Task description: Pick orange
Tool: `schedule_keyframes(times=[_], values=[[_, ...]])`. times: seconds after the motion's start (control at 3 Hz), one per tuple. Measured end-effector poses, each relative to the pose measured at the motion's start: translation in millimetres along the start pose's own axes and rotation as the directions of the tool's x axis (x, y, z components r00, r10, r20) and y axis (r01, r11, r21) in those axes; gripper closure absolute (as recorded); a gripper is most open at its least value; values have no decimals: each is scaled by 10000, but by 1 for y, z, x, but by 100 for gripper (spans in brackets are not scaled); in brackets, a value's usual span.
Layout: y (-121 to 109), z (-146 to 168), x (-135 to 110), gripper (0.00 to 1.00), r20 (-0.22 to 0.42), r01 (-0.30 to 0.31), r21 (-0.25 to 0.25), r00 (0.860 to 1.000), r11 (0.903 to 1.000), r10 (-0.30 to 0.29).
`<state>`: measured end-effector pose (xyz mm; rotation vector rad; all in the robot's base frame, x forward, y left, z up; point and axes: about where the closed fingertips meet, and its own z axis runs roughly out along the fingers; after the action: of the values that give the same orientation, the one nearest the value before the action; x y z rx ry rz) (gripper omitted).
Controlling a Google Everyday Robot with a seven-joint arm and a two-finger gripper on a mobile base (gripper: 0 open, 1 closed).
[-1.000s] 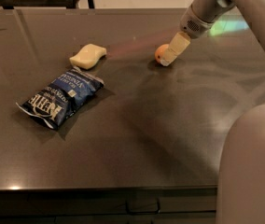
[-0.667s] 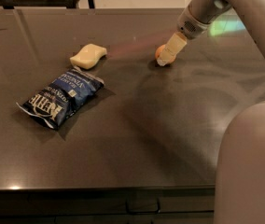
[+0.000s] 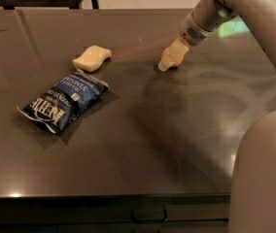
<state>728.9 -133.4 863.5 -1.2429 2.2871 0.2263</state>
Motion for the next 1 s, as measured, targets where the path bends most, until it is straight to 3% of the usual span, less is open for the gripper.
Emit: schedule_keyframes(times=[0.33,1.0], values=[[5,7,1,17,82,-60,-123,9999,9999,61],[13,10,3,64,143,-135,-274,9998,9995,139]])
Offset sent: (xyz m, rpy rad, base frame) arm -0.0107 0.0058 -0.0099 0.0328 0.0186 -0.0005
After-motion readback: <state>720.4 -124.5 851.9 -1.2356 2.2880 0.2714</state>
